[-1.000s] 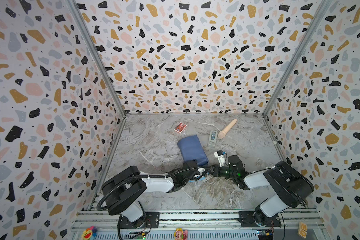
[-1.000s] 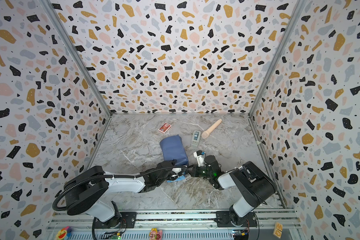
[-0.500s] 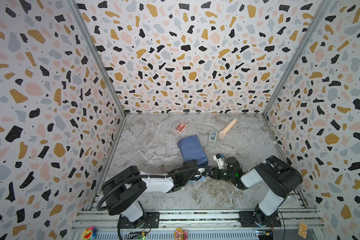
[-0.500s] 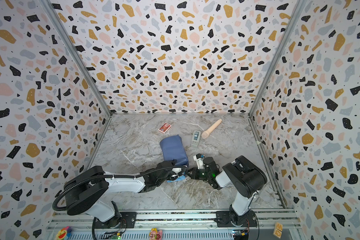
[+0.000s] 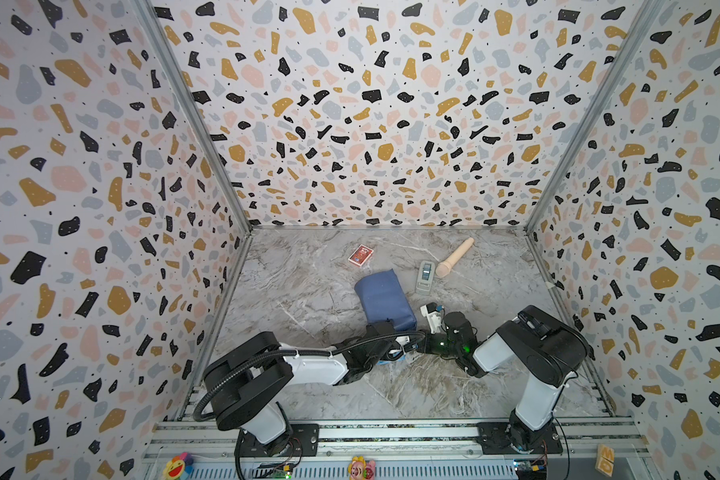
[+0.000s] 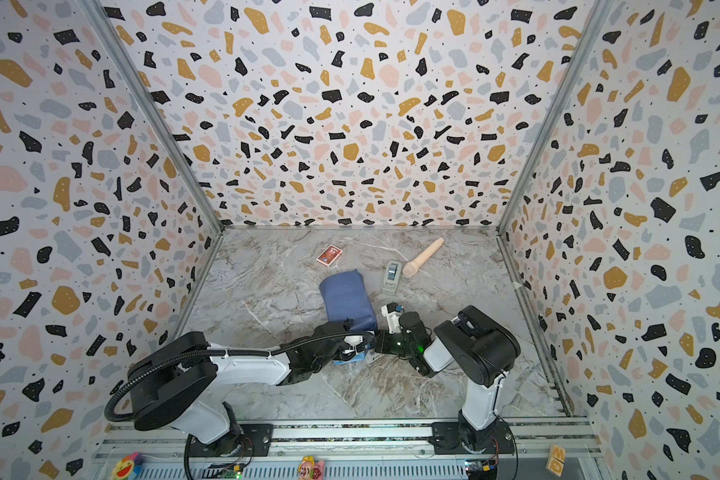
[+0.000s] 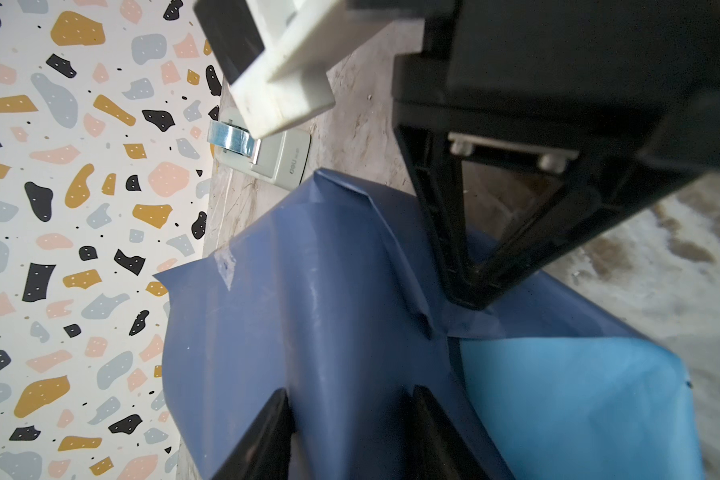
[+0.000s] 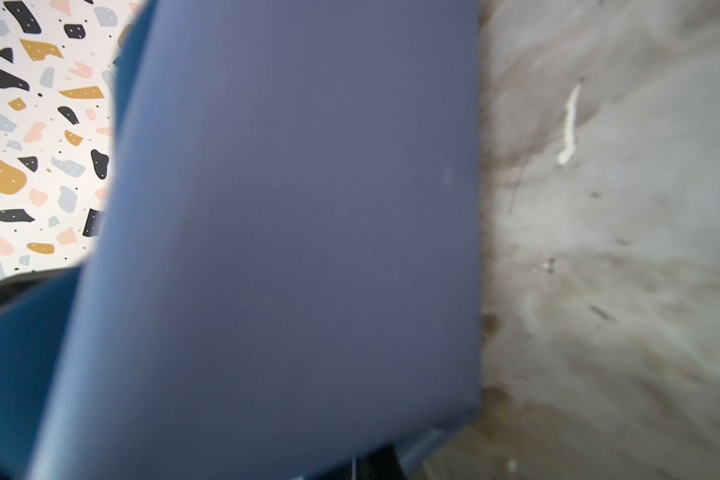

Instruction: Wrap the gift box in paper

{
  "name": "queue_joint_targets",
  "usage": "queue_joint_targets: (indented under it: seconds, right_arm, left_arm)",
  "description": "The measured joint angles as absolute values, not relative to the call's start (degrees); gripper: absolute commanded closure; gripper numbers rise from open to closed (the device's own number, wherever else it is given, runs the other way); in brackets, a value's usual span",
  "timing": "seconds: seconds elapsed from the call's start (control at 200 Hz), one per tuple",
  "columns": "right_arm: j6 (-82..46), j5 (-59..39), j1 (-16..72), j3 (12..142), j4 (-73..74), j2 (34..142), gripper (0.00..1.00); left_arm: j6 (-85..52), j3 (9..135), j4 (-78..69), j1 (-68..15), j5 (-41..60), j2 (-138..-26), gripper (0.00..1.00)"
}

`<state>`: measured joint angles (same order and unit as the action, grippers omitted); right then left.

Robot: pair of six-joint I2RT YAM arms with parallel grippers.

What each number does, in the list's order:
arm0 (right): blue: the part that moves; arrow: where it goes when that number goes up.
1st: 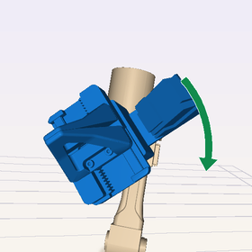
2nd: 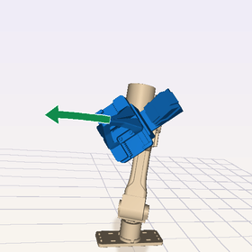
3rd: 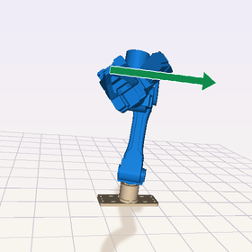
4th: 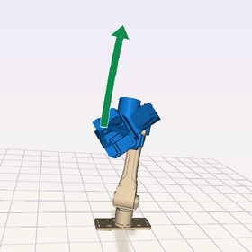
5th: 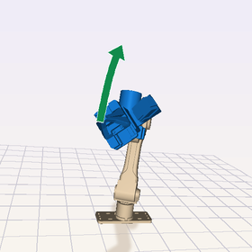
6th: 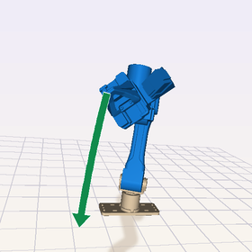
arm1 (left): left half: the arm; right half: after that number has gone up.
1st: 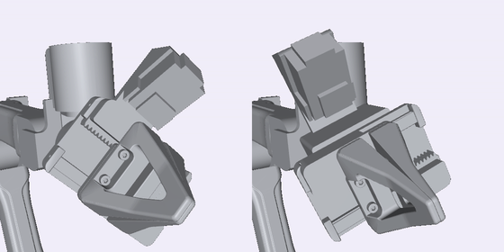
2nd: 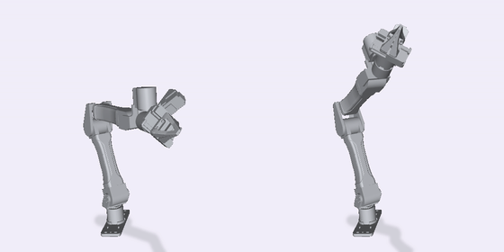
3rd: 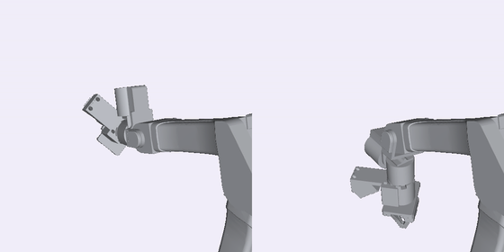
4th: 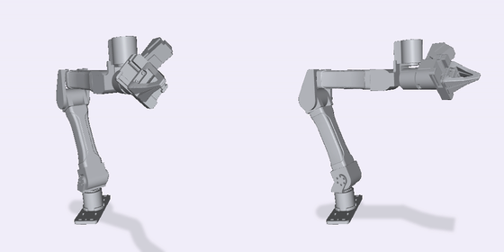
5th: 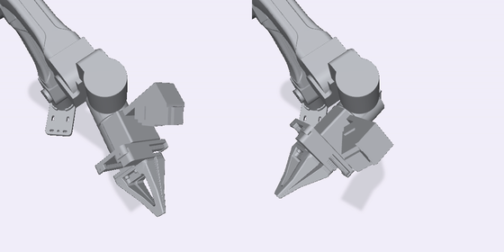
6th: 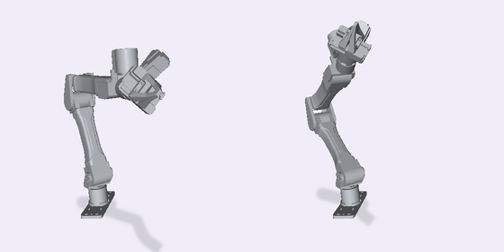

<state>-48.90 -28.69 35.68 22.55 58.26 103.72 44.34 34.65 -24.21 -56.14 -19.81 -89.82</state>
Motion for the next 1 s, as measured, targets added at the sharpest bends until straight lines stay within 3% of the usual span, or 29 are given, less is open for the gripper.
queue_joint_targets:
  seconds: [0.395, 1.001]
  right_arm:
    - [-50.3, -21.4, 38.1, 21.8, 60.9, 104.1, 0.91]
    - [-49.5, -25.1, 37.6, 22.3, 57.5, 102.9, 0.83]
  left_arm:
    - [44.2, 34.7, -24.2, -56.1, -19.9, -89.8, 0.54]
    - [44.1, 34.8, -24.0, -56.1, -19.9, -89.8, 0.54]
